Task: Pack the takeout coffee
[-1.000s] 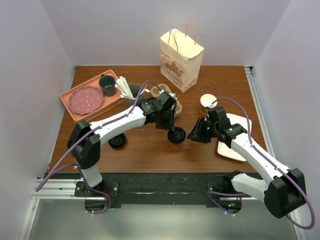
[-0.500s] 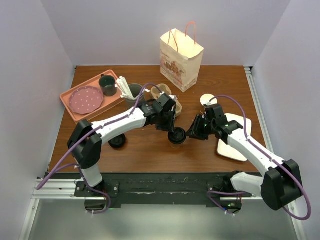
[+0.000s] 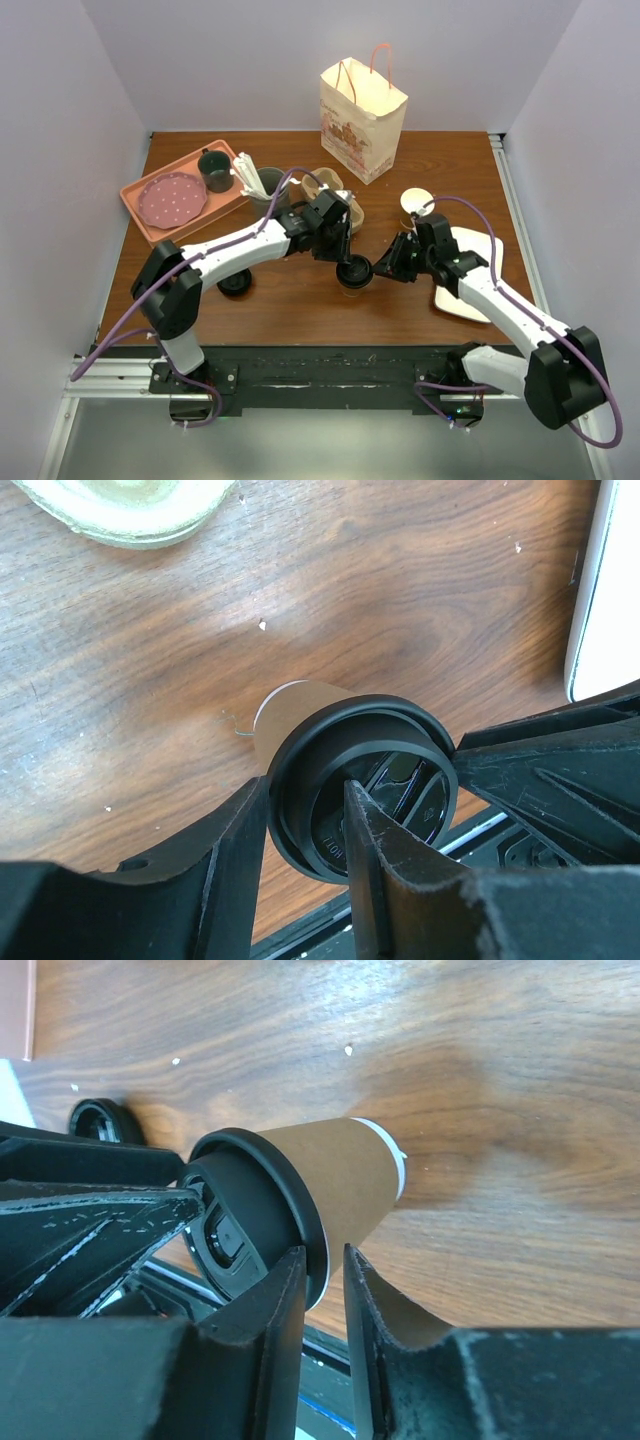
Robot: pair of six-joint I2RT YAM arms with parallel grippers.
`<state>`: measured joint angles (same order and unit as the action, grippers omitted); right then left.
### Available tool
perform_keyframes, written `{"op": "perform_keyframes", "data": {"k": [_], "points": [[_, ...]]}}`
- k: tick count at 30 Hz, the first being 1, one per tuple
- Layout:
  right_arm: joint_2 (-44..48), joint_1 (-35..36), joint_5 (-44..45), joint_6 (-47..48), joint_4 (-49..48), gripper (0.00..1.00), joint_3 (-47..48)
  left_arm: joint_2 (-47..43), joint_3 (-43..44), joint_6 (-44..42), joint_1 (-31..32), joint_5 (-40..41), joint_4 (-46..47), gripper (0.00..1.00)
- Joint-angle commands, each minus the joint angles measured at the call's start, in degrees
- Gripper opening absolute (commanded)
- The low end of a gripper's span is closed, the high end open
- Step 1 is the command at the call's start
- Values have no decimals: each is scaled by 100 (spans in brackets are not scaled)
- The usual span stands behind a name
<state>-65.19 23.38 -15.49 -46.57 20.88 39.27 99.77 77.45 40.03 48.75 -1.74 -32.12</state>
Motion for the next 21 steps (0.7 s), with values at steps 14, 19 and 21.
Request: {"op": "perform_keyframes", "data": {"k": [14,19,21], "points": [[305,35,300,51,-682,13,-1798,-98,-880,373,275,68,-67,40],[200,44,467,227,-1112,13,-1949,-238,-1188,602,416,156,-66,40],[60,44,564,253,-1209,13,-1905,-308,-1249,699,442,156,-128,40]]}}
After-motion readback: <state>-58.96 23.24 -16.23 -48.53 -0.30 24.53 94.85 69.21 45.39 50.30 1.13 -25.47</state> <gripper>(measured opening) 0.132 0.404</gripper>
